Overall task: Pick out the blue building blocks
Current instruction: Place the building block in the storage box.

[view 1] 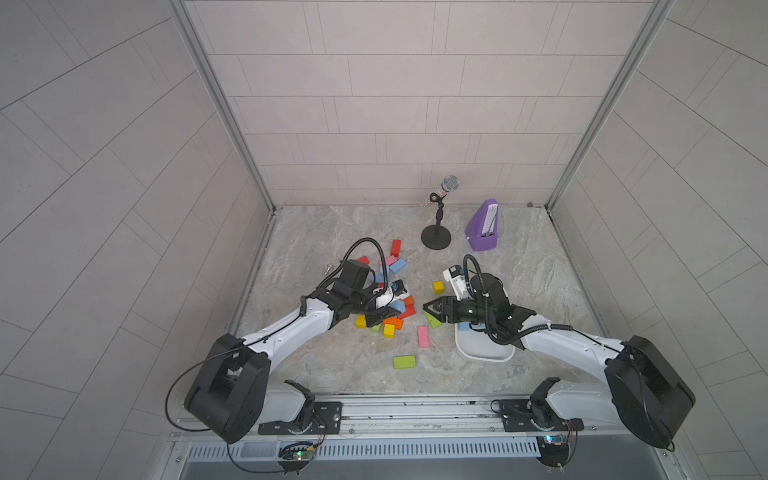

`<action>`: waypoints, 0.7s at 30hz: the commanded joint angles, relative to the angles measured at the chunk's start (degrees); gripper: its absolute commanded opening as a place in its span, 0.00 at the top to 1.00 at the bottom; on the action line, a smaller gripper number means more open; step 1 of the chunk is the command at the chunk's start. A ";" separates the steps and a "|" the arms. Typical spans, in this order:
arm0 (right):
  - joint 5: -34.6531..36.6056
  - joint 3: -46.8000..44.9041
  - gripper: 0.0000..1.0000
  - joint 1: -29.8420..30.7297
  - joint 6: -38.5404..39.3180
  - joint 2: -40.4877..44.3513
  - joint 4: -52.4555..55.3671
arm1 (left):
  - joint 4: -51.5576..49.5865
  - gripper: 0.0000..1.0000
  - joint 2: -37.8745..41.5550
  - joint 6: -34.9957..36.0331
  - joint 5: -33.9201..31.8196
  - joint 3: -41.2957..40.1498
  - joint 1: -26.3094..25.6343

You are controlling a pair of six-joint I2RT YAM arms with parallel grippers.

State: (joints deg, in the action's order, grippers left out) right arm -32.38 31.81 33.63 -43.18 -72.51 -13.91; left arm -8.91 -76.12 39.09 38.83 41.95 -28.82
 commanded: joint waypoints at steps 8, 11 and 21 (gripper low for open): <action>-2.08 3.61 0.43 3.17 -4.11 0.43 0.81 | 4.07 0.78 2.62 2.65 1.08 -1.17 -1.87; -1.72 6.08 0.44 4.15 -4.39 -0.59 1.09 | 4.25 0.78 2.64 2.64 1.15 -1.39 -2.37; -1.51 9.96 0.44 6.27 -4.98 -5.30 2.00 | 4.51 0.78 3.08 2.96 1.25 -1.74 -3.73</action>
State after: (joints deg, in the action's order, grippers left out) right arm -34.22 40.29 39.48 -47.22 -77.10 -12.60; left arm -5.74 -74.50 40.56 39.20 40.80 -32.18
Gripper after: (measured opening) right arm 0.562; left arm 0.329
